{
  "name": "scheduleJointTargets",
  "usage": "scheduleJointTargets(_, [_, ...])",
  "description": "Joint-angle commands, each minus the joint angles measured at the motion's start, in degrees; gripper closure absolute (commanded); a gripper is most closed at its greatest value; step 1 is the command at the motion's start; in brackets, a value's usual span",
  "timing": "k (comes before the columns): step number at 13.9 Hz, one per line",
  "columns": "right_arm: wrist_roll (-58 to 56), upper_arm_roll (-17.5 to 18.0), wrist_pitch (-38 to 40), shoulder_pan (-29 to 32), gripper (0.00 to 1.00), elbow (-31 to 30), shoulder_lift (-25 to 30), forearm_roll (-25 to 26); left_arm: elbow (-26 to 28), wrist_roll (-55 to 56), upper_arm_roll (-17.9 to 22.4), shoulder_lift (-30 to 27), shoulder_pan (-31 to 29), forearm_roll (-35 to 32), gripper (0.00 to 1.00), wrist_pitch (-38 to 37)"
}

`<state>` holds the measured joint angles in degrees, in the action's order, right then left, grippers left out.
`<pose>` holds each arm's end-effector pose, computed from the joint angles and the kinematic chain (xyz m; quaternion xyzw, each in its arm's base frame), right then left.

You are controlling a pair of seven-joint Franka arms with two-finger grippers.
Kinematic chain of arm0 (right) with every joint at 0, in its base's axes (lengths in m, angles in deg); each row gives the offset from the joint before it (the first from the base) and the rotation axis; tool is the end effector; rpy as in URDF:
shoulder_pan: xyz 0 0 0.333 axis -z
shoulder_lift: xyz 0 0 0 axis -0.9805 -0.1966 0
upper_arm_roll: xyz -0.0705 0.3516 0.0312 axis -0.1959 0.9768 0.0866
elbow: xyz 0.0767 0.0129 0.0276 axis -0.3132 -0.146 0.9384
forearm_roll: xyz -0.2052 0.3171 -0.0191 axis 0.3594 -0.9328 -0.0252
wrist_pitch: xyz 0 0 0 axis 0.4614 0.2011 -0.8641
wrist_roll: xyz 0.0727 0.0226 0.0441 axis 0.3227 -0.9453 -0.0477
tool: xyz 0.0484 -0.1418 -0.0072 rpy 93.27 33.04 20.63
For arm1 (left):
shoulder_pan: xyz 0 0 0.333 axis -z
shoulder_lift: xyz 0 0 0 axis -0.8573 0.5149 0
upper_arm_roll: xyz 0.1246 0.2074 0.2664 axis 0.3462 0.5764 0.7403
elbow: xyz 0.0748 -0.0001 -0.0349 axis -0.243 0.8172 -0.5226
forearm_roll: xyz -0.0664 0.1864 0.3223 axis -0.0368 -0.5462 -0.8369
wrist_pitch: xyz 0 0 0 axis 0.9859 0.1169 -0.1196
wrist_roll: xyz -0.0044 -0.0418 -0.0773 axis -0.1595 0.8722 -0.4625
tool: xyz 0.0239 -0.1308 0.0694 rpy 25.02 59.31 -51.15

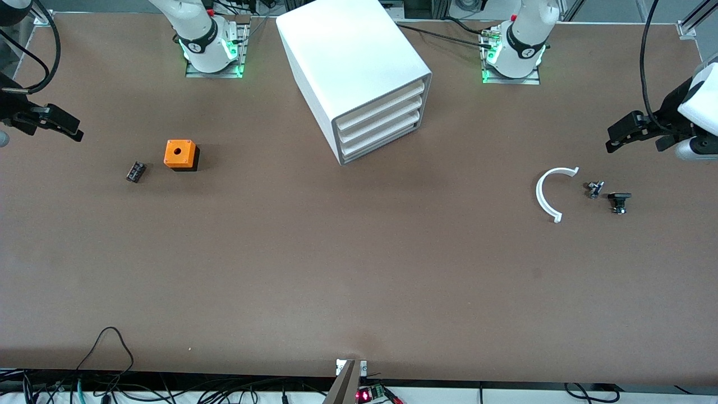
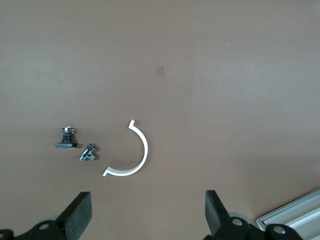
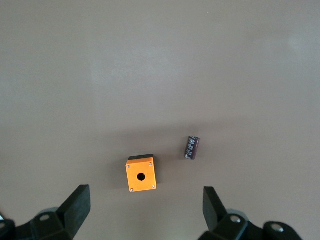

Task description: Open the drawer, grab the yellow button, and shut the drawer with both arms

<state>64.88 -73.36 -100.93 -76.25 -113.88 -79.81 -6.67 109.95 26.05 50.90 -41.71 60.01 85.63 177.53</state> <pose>0.5116 -0.0573 0.5773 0.9980 -0.0574 -0.0006 0.0265 0.5466 -0.0115 0.6141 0.9996 0.0271 0.0048 0.0029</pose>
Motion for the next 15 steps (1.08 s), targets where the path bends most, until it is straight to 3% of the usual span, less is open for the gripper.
scheduleJointTargets(1, [-1.0, 0.1, 0.7, 0.5, 0.0, 0.5, 0.3, -1.1, -1.2, -0.8, -0.2, 0.1, -0.2, -0.5, 0.0, -0.4])
scheduleJointTargets(15, [-0.7, 0.3, -0.1, 0.4, 0.0, 1.7, -0.9, -0.5, -1.3, -1.3, -0.2, 2.6, 0.8, -0.6, 0.0, 0.3])
